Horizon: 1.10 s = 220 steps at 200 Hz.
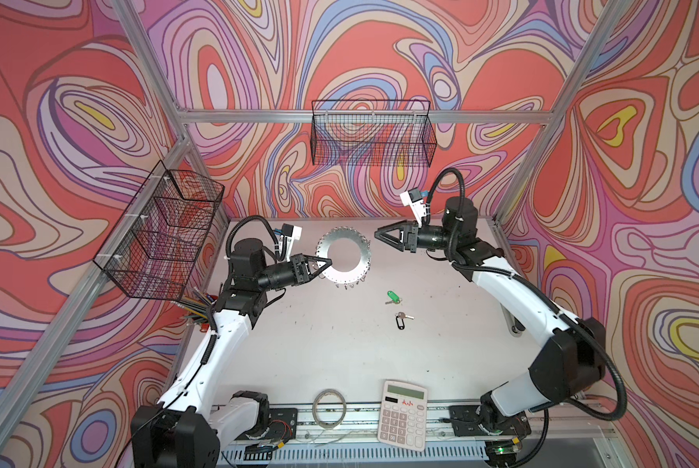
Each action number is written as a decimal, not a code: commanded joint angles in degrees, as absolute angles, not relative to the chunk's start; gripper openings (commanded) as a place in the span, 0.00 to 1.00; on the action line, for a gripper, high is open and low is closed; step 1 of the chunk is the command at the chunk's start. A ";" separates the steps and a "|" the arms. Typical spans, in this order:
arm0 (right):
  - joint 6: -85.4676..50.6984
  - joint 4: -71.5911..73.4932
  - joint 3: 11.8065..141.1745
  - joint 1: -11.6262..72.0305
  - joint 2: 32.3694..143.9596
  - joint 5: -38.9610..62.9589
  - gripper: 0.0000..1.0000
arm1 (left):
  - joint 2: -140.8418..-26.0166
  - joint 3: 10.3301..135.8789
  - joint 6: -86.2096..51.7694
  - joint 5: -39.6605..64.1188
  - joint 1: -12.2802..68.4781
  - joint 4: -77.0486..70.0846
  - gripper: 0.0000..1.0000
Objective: Attach keys to a key ring
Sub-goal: Pass the keyring.
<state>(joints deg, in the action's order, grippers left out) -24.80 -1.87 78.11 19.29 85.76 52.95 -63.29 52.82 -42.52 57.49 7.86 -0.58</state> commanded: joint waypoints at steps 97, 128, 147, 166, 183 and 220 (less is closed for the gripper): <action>-19.10 -13.53 71.85 19.33 75.99 43.54 0.50 | -62.58 54.80 -40.49 49.93 12.08 -10.48 0.00; -18.62 -12.34 70.17 20.36 75.59 43.91 0.51 | -61.55 55.59 -37.63 45.43 13.20 -7.03 0.00; -16.51 -14.80 70.09 21.22 75.65 41.37 0.51 | -61.43 55.73 -37.07 44.53 13.88 -6.73 0.00; -15.99 -15.24 69.41 21.35 75.01 39.93 0.50 | -62.22 55.29 -39.41 45.92 13.97 -9.79 0.00; -17.01 -13.65 68.86 21.36 74.92 41.31 0.51 | -62.76 55.45 -39.73 45.97 13.97 -10.11 0.00; -20.35 -7.29 67.49 21.58 75.09 45.21 0.65 | -63.10 55.70 -40.07 47.08 13.97 -11.06 0.00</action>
